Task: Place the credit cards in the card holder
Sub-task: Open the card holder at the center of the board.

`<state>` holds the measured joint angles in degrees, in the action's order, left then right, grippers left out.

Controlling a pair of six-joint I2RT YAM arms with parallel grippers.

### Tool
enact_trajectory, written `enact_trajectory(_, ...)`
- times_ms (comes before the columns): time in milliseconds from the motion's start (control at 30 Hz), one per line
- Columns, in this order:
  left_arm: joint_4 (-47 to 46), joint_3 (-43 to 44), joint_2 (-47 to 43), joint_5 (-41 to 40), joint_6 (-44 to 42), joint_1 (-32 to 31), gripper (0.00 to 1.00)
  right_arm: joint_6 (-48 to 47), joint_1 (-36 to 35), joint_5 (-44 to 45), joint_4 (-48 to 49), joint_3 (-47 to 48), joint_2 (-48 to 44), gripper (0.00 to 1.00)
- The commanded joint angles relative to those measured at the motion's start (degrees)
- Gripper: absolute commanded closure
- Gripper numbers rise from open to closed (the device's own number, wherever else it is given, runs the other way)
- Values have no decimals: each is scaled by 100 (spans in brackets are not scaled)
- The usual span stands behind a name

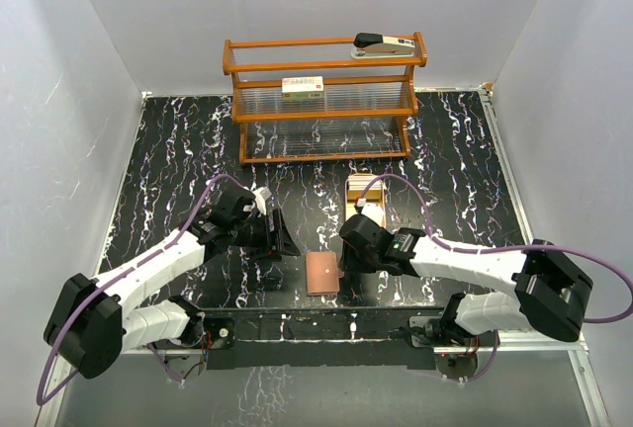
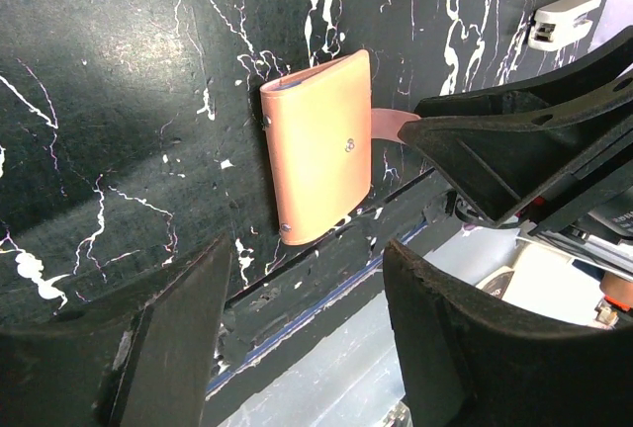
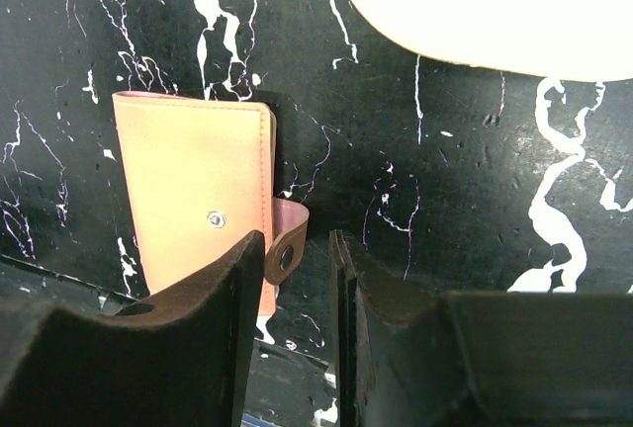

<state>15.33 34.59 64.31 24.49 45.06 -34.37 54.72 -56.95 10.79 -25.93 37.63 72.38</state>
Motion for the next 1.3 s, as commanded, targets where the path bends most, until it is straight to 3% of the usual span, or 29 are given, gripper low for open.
enact_trajectory(0, -8, -23, -15, 93, 34, -48, 40, -43, -26, 138, 78, 50, 74, 71)
enact_trajectory(167, -2, 18, 34, 82, 15, -60, 40, -103, -27, 49, 211, 41, 128, 79)
enact_trajectory(367, -95, 127, 119, 154, 34, -136, 40, -190, -26, 68, 110, 245, -146, 100)
enact_trajectory(500, 166, 351, 198, 38, -171, -175, 33, -118, -35, -170, 541, 238, -696, 100)
enact_trajectory(700, 244, 398, 10, 37, -110, -175, 31, 249, -44, -581, 1388, -106, -1367, 100)
enact_trajectory(900, 10, 141, -49, 73, 54, -176, 27, 374, -42, -655, 1879, -363, -1348, 100)
enact_trajectory(1267, -97, -58, 261, -64, -2, -184, 32, 549, -44, 632, 173, -679, -1775, 100)
